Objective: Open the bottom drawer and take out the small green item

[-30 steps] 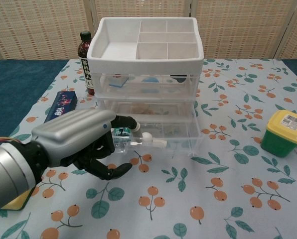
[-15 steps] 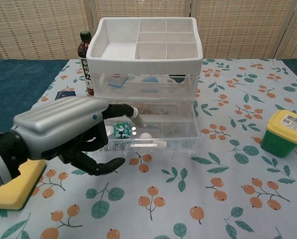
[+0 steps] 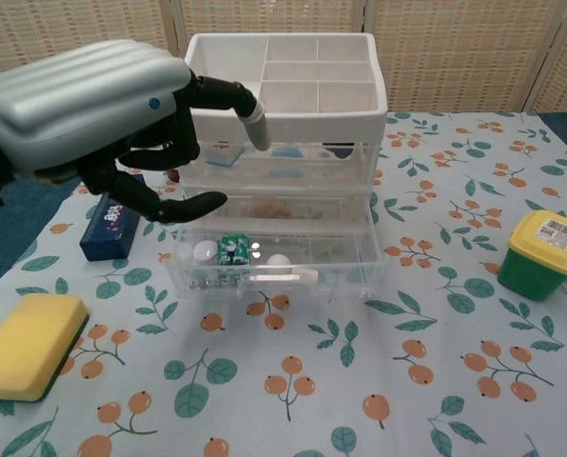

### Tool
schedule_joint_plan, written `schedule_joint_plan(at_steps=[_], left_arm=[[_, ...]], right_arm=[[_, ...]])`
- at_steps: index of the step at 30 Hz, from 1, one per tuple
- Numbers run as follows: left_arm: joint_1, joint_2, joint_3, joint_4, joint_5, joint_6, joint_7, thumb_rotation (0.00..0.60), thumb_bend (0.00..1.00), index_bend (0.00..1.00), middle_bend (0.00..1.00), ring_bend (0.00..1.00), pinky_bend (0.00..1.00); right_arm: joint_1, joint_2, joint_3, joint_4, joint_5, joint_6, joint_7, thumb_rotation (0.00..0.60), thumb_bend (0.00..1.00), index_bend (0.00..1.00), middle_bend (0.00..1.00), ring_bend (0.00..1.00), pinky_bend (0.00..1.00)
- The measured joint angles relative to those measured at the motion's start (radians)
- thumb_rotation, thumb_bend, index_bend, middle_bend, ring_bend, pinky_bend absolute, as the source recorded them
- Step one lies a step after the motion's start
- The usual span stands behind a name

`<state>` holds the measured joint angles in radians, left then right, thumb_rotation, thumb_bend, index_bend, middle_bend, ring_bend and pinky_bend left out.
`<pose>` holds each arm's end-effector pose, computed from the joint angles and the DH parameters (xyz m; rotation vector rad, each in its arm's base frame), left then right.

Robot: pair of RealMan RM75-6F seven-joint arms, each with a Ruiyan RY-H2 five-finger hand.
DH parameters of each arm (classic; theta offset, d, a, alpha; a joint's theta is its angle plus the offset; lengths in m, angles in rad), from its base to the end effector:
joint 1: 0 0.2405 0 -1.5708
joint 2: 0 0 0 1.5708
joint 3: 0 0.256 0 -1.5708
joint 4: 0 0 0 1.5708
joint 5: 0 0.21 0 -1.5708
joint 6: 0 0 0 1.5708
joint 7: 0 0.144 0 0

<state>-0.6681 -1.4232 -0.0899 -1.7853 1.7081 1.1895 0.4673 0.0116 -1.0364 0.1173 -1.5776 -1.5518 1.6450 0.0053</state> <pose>-0.0733 0.2549 0.0291 -2.0712 -0.3334 -1.3237 -0.3118 -0.1696 0.2157 1.3012 -0.6681 0.9368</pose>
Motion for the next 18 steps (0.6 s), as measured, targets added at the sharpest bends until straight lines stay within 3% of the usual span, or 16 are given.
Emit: schedule_joint_plan(at_steps=[6,18], left_arm=[[-0.091,0.012,-0.007,0.148,0.129,-0.030,-0.066,0.600,0.34,0.32,0.97,1.00,1.00],[-0.209,-0.023,0.025,0.363,0.231,-0.109,-0.098,0.600,0.30,0.33,0.97,1.00,1.00]], right_arm=[[0.004,0.017,0.005,-0.015,-0.008,0.005,-0.012,0.600,0.32,0.01,0.17,0.05,0.04],[0.002,0.027,0.002,-0.025,0.002,0.001,-0.020,0.600,0.32,0.01,0.17,0.05,0.04]])
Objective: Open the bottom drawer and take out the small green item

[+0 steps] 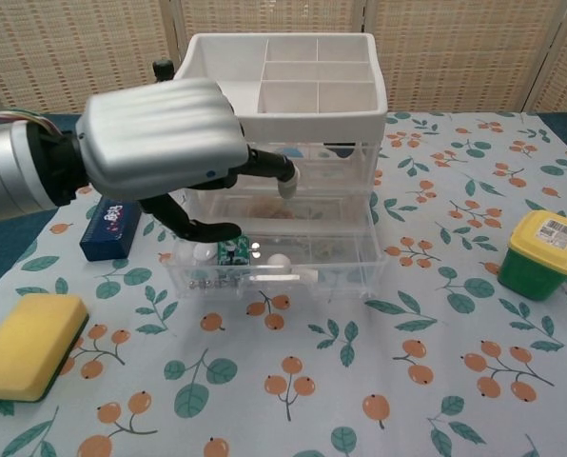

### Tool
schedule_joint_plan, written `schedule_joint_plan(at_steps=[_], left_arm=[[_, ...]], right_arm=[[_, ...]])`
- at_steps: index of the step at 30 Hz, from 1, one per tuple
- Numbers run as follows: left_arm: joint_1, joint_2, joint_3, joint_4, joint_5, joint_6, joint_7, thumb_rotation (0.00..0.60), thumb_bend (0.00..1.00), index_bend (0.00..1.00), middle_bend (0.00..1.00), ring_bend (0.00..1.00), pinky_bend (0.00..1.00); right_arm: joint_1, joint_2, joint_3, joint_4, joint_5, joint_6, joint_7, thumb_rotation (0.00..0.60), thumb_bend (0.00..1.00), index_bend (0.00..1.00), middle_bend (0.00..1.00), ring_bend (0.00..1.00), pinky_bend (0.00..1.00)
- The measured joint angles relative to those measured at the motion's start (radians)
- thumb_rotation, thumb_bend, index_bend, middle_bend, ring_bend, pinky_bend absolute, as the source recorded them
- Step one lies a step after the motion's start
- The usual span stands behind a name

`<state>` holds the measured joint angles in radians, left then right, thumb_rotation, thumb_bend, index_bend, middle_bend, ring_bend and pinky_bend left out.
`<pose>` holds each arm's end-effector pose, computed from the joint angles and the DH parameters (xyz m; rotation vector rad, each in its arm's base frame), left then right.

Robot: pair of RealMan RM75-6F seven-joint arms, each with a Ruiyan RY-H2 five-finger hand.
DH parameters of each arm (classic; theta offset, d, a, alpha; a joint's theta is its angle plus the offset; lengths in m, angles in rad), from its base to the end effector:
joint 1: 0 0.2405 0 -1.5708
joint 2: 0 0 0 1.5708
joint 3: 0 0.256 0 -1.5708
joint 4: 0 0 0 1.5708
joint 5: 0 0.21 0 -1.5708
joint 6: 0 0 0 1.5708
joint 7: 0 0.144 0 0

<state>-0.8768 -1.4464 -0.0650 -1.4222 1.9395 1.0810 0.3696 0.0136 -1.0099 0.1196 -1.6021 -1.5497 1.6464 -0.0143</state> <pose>-0.0765 0.3055 0.0007 -2.2976 0.2412 -1.1354 -0.3078 -0.1705 0.2221 1.3059 -0.6486 0.9239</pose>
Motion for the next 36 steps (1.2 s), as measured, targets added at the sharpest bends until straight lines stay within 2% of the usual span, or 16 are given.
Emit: schedule_joint_plan(at_steps=[9,19,36], left_arm=[[-0.058,-0.024,0.023,0.089,0.026,-0.036,-0.005,0.600,0.25,0.30,0.97,1.00,1.00],[-0.088,-0.008,0.036,0.120,0.015,-0.062,0.022,0.600,0.15,0.30,0.96,1.00,1.00],[-0.125,0.015,0.043,0.091,-0.013,-0.118,0.092,0.600,0.15,0.30,0.95,1.00,1.00]], right_arm=[[-0.001,-0.004,-0.001,0.003,0.001,0.002,0.004,0.600,0.32,0.01,0.17,0.05,0.04],[-0.005,-0.007,-0.003,0.002,0.005,0.006,0.000,0.600,0.32,0.01,0.17,0.06,0.04],[-0.008,-0.014,-0.003,0.009,0.008,0.008,0.004,0.600,0.32,0.01,0.17,0.07,0.04]])
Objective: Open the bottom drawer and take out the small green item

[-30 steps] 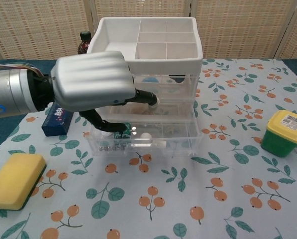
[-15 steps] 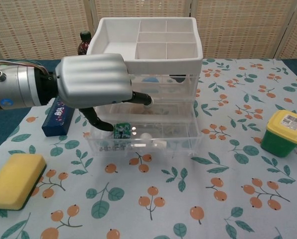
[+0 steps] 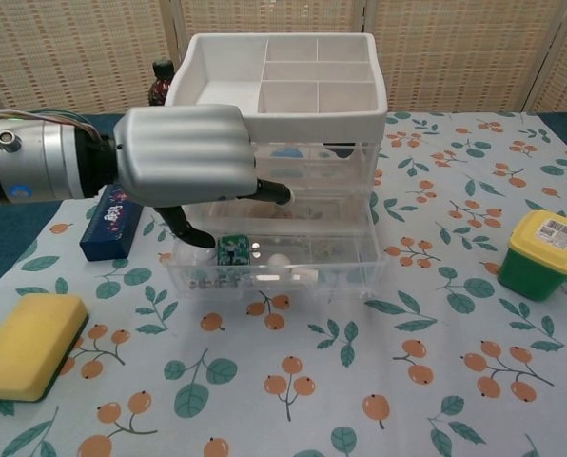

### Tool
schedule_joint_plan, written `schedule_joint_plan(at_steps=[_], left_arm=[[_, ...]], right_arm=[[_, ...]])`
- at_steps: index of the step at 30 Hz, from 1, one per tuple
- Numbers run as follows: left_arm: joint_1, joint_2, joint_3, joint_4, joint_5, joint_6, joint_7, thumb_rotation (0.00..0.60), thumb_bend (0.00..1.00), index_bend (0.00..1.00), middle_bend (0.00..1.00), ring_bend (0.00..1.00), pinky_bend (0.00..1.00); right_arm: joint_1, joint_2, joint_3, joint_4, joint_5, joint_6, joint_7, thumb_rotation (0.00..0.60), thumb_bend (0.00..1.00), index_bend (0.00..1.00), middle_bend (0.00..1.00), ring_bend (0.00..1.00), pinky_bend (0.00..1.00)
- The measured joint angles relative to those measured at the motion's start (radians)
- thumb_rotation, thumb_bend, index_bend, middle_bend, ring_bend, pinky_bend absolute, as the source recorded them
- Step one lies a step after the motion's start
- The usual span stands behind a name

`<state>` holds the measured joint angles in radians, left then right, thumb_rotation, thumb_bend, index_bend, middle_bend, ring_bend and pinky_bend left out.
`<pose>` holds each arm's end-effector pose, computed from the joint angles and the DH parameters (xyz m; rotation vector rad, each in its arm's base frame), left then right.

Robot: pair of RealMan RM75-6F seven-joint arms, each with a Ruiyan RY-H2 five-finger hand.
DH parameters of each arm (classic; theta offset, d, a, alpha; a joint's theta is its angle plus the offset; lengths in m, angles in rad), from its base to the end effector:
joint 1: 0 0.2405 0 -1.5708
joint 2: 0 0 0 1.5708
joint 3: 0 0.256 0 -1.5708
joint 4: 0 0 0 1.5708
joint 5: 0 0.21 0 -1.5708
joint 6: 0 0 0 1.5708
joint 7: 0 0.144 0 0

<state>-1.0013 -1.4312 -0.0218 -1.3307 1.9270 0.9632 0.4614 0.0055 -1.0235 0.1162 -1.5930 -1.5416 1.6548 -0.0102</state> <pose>-0.0756 0.3354 -0.0081 -2.3498 0.5172 -0.8814 -0.3112 -0.1671 0.2199 1.2891 -0.6590 0.9220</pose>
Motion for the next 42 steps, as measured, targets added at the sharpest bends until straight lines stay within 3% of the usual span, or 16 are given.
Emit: schedule_joint_plan(at_steps=[27,42], left_arm=[[-0.041,0.008,-0.001,-0.068,-0.069,-0.115,0.133,0.600,0.15,0.31,0.95,1.00,1.00],[-0.065,-0.033,0.001,-0.062,-0.076,-0.120,0.119,0.600,0.15,0.32,0.95,1.00,1.00]], right_arm=[[-0.009,-0.004,-0.003,0.015,0.005,0.003,0.050,0.600,0.32,0.01,0.18,0.08,0.04],[-0.012,-0.011,-0.002,0.028,0.013,0.001,0.067,0.600,0.32,0.01,0.18,0.08,0.04]])
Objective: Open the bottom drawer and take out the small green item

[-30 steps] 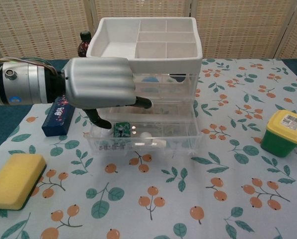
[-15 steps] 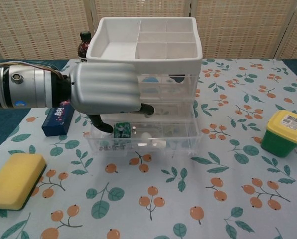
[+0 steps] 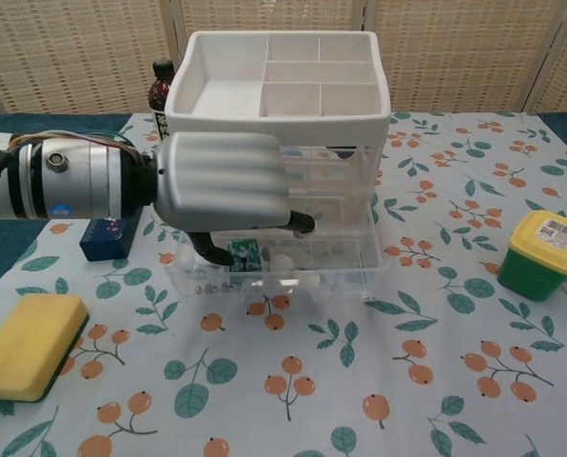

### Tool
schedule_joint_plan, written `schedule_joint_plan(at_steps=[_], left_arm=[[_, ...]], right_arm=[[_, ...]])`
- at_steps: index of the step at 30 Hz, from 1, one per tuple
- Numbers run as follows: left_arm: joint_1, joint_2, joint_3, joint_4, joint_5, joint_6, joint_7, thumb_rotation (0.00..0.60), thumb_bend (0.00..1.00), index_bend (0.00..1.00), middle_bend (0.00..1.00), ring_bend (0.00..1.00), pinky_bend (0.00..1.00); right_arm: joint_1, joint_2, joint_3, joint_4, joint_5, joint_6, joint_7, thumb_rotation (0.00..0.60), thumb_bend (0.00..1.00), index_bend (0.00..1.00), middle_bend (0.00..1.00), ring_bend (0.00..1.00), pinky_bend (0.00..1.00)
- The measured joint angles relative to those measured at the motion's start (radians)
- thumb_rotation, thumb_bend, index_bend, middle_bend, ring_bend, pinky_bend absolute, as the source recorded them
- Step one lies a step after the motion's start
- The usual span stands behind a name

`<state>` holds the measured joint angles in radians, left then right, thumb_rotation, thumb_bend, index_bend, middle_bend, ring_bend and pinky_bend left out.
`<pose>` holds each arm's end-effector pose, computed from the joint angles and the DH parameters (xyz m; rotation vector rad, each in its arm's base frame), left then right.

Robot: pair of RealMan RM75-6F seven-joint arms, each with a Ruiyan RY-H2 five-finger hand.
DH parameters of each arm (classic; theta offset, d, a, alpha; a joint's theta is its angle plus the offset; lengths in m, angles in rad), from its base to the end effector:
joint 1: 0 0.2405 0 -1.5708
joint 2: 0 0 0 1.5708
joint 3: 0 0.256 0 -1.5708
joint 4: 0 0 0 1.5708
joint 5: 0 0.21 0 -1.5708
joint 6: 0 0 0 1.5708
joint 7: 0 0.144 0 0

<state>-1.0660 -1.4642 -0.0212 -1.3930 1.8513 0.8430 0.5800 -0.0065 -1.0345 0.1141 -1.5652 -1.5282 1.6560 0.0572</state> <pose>-0.0546 0.3258 -0.0319 -2.4063 0.5878 -0.8065 -0.3194 -0.1629 0.2202 1.2604 -0.7053 0.9466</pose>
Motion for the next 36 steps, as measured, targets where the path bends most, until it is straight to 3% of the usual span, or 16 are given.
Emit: schedule_joint_plan(at_steps=[15,36], left_arm=[[0.008,0.033,0.004,-0.021,-0.032,-0.016,0.049,0.600,0.15,0.33,0.95,1.00,1.00],[-0.014,0.014,0.005,-0.030,-0.052,-0.070,0.093,0.600,0.15,0.37,0.95,1.00,1.00]], right_arm=[[-0.001,-0.002,0.001,0.004,0.001,-0.001,0.008,0.600,0.32,0.01,0.19,0.09,0.04],[-0.007,-0.004,0.001,0.009,0.004,0.002,0.011,0.600,0.32,0.01,0.19,0.09,0.04]])
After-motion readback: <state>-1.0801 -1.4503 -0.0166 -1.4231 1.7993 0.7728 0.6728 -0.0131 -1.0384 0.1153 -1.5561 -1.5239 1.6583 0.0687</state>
